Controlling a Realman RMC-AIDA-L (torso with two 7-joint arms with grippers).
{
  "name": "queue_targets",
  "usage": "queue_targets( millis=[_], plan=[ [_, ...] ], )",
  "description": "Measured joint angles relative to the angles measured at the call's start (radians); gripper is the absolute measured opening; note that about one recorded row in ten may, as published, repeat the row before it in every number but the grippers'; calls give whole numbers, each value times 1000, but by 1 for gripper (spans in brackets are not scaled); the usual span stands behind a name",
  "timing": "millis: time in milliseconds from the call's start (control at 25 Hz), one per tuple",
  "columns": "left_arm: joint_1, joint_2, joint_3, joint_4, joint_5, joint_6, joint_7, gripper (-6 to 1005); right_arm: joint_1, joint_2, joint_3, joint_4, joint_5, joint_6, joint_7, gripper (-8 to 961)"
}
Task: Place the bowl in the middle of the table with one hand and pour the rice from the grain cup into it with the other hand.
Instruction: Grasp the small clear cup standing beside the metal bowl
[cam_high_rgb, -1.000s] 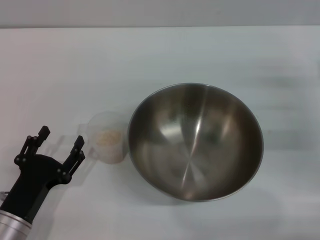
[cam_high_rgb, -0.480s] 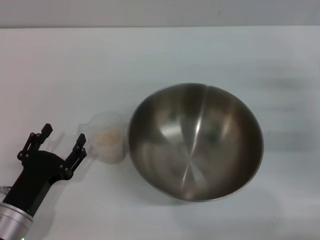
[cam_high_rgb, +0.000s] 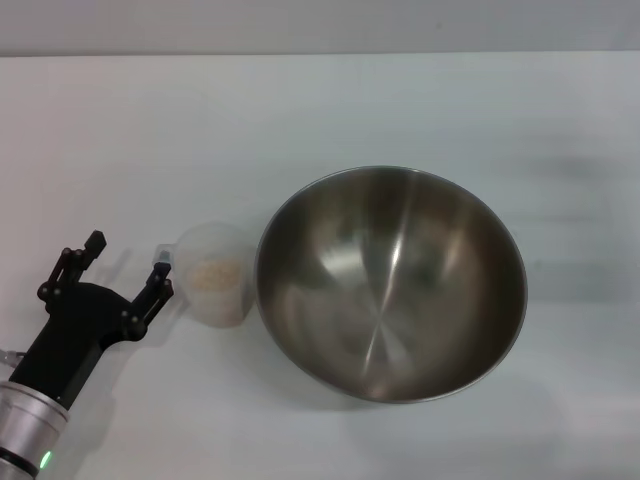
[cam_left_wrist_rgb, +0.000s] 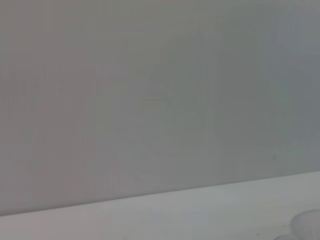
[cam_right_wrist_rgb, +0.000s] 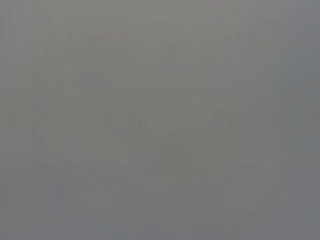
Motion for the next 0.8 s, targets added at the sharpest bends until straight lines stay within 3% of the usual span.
queue_targets(
  millis=[440,800],
  plan=[
    [-15,-2,-3,0,-1,-31,5,737,6,1,0,-3,0,12,0,466],
    [-29,-3,-3,-14,0,-33,-5,382,10,2,0,-7,0,15,0,467]
  ],
)
